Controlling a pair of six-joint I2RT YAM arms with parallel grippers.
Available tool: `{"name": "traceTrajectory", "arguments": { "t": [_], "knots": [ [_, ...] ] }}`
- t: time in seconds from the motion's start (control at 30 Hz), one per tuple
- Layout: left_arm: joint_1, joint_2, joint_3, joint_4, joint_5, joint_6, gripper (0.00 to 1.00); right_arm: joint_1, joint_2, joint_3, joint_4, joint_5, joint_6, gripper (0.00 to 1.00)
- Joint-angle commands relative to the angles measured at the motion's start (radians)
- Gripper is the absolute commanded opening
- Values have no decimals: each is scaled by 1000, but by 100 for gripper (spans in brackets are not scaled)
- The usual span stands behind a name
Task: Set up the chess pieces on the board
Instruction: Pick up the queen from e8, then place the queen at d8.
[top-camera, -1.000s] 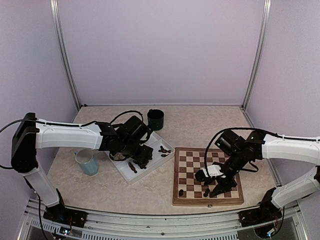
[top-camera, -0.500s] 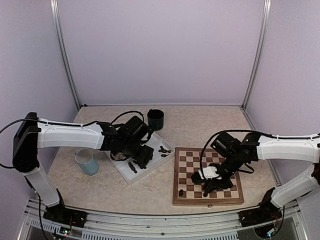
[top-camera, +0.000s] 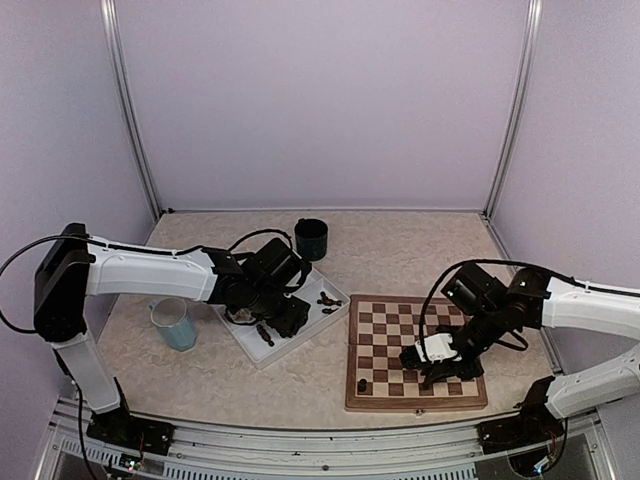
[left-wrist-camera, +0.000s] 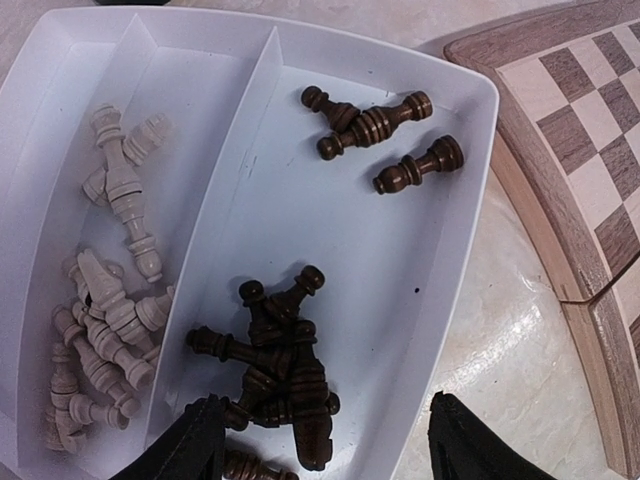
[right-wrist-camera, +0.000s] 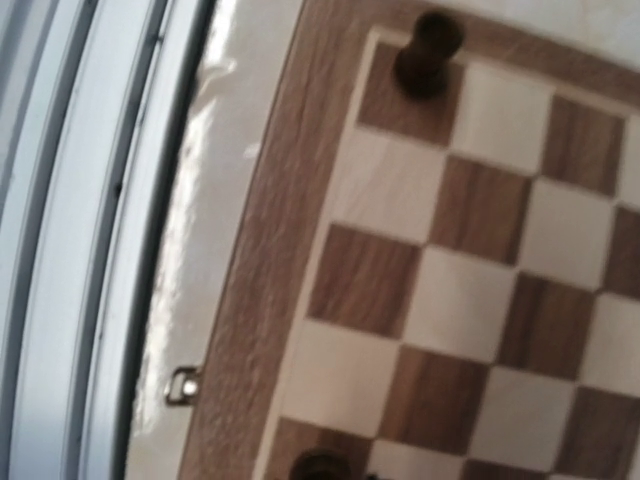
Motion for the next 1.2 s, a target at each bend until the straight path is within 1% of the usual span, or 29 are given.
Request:
{"name": "traceTrajectory", "arguments": {
  "t": [0.0, 0.3, 0.5, 0.7, 0.83, 0.93, 1.0, 1.07, 1.17],
  "knots": [
    [2, 18, 31, 26, 22, 6, 69, 11, 5, -34, -7, 9, 5, 0],
    [3, 6, 20, 20, 12, 5, 69, 11, 22, -77, 55, 37, 13, 3],
    [2, 9, 17, 25, 21, 0, 70, 11, 20, -80, 64, 32, 16, 6],
    [2, 8, 18, 19, 20, 3, 69, 11, 17, -75, 31, 11, 0, 18],
    [2, 7, 18, 12, 16, 3, 69, 11, 14, -57, 17, 0, -8, 33],
    [2, -2, 15, 3, 7, -7, 69, 9, -5, -28, 17, 26, -7, 40],
    [3, -11, 11, -10, -5, -23, 70, 1, -19, 5, 17, 28, -14, 46],
    [5, -27, 3, -31, -21, -43, 69, -21, -3, 47, 7, 9, -19, 49],
    [27, -45, -11, -72, -47, -99, 69, -73, 25, 88, 10, -35, -26, 49]
  ]
}}
